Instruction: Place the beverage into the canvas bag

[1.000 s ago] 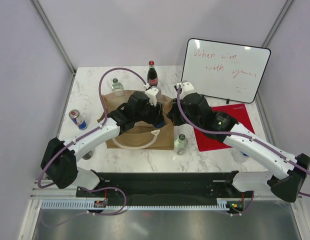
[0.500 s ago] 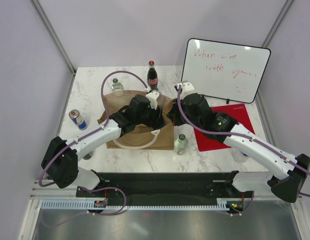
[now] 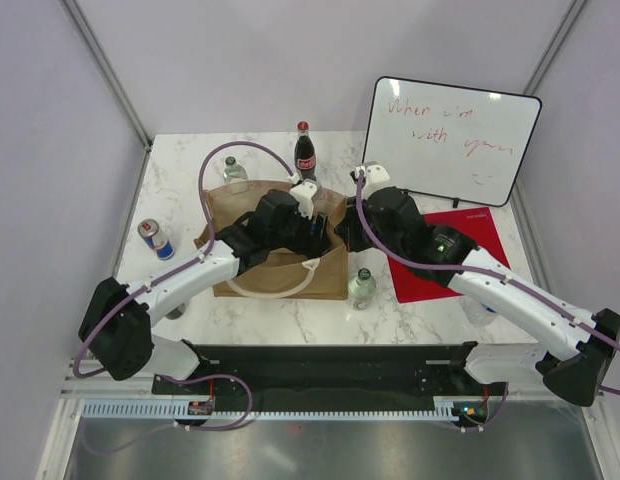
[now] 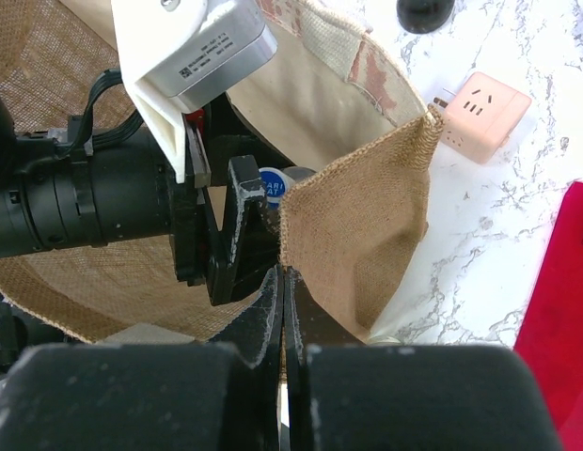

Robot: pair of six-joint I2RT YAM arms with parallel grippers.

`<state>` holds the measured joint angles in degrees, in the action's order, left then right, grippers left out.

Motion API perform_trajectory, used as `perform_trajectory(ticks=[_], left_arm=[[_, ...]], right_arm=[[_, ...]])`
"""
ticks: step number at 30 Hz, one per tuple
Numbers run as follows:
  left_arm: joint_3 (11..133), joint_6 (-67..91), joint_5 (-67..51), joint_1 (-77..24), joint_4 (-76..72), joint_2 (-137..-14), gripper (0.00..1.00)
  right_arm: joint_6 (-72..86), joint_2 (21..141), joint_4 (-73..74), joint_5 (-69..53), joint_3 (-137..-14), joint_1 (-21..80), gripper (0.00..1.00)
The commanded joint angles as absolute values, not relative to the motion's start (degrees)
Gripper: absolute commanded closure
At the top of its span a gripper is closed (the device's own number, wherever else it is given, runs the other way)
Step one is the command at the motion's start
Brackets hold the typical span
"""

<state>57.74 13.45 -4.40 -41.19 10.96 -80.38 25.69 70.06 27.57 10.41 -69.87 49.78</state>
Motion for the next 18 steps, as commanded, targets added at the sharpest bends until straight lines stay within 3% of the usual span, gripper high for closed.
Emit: perform_trajectory(ticks=[1, 18], left_arm=[[60.64, 14.85, -5.10, -41.75, 6.24, -76.29, 0.28], [70.22, 14.41, -0.18, -41.75, 17.31, -70.76, 0.27]], right_arm=[[25.84, 68.91, 26.72, 11.07, -69.26, 50.10, 1.00], [25.93, 67.76, 27.77, 10.72, -69.17, 50.10, 1.00]])
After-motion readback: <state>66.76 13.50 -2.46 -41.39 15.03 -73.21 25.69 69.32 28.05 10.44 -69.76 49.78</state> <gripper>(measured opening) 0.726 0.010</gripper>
